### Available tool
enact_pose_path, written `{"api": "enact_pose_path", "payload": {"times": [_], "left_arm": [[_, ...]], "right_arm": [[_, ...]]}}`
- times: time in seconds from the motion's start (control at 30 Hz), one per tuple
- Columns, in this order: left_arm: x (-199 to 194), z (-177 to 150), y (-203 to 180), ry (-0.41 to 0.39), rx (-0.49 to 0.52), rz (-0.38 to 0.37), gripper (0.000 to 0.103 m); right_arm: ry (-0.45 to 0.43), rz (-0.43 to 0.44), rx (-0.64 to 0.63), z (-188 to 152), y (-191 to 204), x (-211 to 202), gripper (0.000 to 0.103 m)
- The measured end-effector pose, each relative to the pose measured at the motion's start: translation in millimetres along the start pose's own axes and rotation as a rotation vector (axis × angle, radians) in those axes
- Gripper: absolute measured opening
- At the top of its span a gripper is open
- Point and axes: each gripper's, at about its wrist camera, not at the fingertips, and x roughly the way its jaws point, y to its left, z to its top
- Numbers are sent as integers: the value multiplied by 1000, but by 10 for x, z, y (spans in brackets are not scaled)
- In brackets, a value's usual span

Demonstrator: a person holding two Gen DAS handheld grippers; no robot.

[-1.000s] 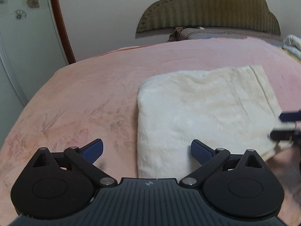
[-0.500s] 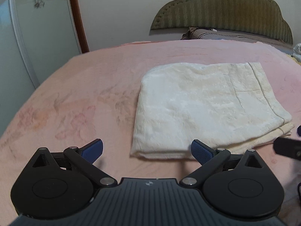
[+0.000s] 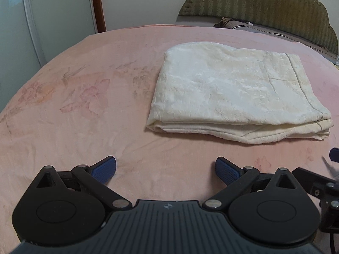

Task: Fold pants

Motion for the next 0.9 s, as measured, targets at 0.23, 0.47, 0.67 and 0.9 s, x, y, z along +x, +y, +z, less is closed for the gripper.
{"api": "enact_pose_path", "payload": {"times": [0.23,0.47,0.67,0.9], "left_arm": [[17,-30,40,-9,-33,-14,103],[22,-77,38,-41,-34,-12,103],[28,-97,38,-61,-36,-8,103],[26,-104,55,-65,-36,-14,103]], "right_arm": [[25,0,20,-55,8,85,103],[22,-40,-21,-98,44,133,103],[-1,-59,-48,-146,67,172,103],[-26,-67,-53,-183,74,182,103]]}}
